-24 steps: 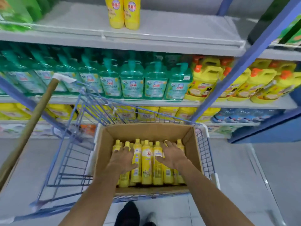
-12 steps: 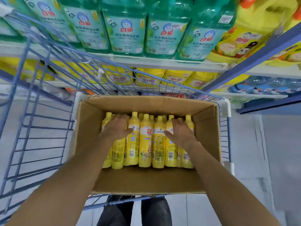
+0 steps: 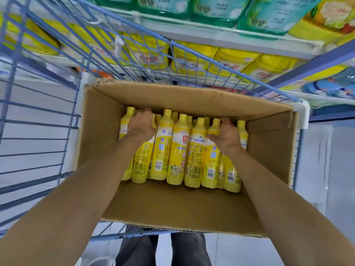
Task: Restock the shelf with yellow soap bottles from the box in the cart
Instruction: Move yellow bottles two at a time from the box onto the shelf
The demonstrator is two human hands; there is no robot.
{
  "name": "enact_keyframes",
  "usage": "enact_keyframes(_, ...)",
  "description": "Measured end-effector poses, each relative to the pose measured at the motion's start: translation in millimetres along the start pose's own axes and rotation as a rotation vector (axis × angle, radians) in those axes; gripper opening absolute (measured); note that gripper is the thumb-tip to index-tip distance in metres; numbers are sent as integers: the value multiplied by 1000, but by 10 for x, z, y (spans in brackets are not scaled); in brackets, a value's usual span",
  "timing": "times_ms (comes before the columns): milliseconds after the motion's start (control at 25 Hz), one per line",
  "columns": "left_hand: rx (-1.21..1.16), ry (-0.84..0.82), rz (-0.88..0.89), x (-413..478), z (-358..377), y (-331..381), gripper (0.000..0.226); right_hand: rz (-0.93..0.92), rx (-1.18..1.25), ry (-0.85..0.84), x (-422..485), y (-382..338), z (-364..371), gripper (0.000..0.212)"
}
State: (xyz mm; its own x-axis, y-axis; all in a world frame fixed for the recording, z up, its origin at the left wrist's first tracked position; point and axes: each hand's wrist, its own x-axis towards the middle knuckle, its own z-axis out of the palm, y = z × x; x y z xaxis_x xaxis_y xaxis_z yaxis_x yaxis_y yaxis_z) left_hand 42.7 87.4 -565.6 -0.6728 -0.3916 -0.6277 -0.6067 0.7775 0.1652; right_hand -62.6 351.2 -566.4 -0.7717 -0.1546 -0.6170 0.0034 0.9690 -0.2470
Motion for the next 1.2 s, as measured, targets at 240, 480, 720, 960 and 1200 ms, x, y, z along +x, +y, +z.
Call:
enact_keyframes(240, -132, -48, 32, -22, -19, -112, 62, -2, 119, -47, -120, 65, -3, 73)
enact_keyframes(480, -594, -154, 16, -208, 7, -311, 58, 49, 377, -79, -292, 142, 83, 72)
enact_keyframes(720, -597, -82, -10, -539, -75, -318, 51, -35, 294, -95, -618, 203, -130, 47)
enact_keyframes(960, -558, 69, -36, -952, -539, -363, 28, -233, 241, -58, -912, -197, -596, 55)
enact_keyframes(1200, -510, 236, 261, -1502, -1543, -115, 33, -494, 249, -5, -1478, -970, -1250, 49)
